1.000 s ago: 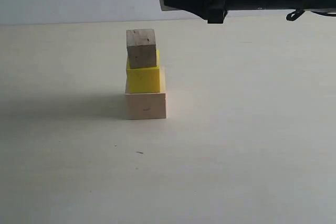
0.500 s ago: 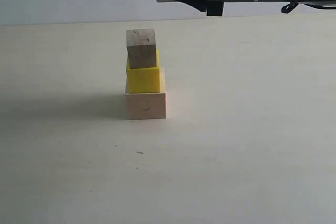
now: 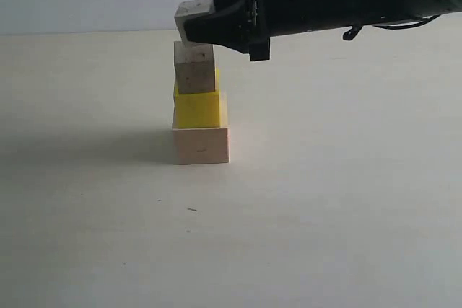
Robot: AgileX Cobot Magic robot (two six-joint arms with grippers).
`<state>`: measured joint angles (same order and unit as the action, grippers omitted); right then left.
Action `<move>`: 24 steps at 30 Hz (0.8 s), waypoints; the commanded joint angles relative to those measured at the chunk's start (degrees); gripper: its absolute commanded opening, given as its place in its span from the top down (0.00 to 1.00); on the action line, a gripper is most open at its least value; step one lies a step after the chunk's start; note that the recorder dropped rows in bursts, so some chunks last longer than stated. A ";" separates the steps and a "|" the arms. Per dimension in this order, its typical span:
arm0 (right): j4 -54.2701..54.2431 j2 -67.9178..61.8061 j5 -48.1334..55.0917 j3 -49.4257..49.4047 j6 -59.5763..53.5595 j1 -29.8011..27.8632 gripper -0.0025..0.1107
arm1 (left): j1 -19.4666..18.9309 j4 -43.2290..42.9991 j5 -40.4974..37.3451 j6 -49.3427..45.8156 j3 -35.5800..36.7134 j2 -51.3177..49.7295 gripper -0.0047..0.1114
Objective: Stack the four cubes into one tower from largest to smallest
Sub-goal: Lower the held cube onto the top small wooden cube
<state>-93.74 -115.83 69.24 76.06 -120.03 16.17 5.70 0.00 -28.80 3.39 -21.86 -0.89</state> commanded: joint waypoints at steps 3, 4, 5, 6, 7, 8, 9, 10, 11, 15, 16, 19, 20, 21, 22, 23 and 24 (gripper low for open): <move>-0.14 -0.11 0.73 0.91 -1.22 0.43 0.98 | 0.22 0.52 0.59 0.02 0.18 0.36 0.96; -0.37 -0.11 0.73 0.91 -1.22 0.52 0.98 | 0.22 0.52 0.59 0.02 0.18 0.36 0.96; -0.55 -0.11 0.73 1.05 -1.22 0.71 0.98 | 0.22 0.52 0.59 0.02 0.18 0.36 0.96; -0.55 -0.11 0.73 1.05 -1.22 0.85 0.98 | 0.22 0.52 0.59 0.02 0.18 0.36 0.96; -0.55 -0.15 0.73 1.49 -1.22 1.10 0.98 | 0.22 0.52 0.59 0.02 0.18 0.36 0.96; -0.18 -0.32 0.73 1.85 -1.22 1.10 0.98 | 0.22 0.52 0.59 0.02 0.18 0.36 0.96; -0.18 -0.54 0.73 2.25 -1.22 1.10 0.98 | 0.22 0.52 0.59 0.02 0.18 0.36 0.96; -0.28 -0.78 0.73 2.78 -1.22 1.10 0.98 | 0.22 0.52 0.59 0.02 0.18 0.36 0.96; -0.28 -0.91 0.73 3.07 -1.22 1.10 0.98 | 0.22 0.52 0.59 0.02 0.18 0.36 0.96; 0.36 -1.04 0.73 3.19 -1.22 1.10 0.98 | 0.22 0.52 0.59 0.02 0.18 0.36 0.96; 0.49 -1.04 0.73 3.19 -1.22 1.10 0.98 | 0.22 0.52 0.59 0.02 0.18 0.36 0.96; 1.14 -1.04 0.73 3.19 -1.22 1.10 0.98 | 0.22 0.52 0.59 0.02 0.18 0.36 0.96; 1.13 -1.27 0.73 3.19 -1.22 1.10 0.98 | 0.22 0.52 0.59 0.02 0.18 0.36 0.96; 0.74 -1.54 0.73 3.19 -1.22 1.10 0.98 | 0.22 0.52 0.59 0.02 0.18 0.36 0.96; 0.31 -1.84 0.73 3.19 -1.22 1.10 0.98 | 0.22 0.52 0.59 0.02 0.18 0.36 0.96; -0.15 -2.16 0.73 3.19 -1.22 1.10 0.98 | 0.22 0.52 0.59 0.02 0.18 0.36 0.96; -0.29 -2.65 0.73 3.19 -1.22 1.10 0.98 | 0.22 0.52 0.59 0.02 0.18 0.36 0.96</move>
<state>-92.84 -117.43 69.35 78.89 -120.03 17.29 5.70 0.00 -28.80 3.39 -21.86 -0.89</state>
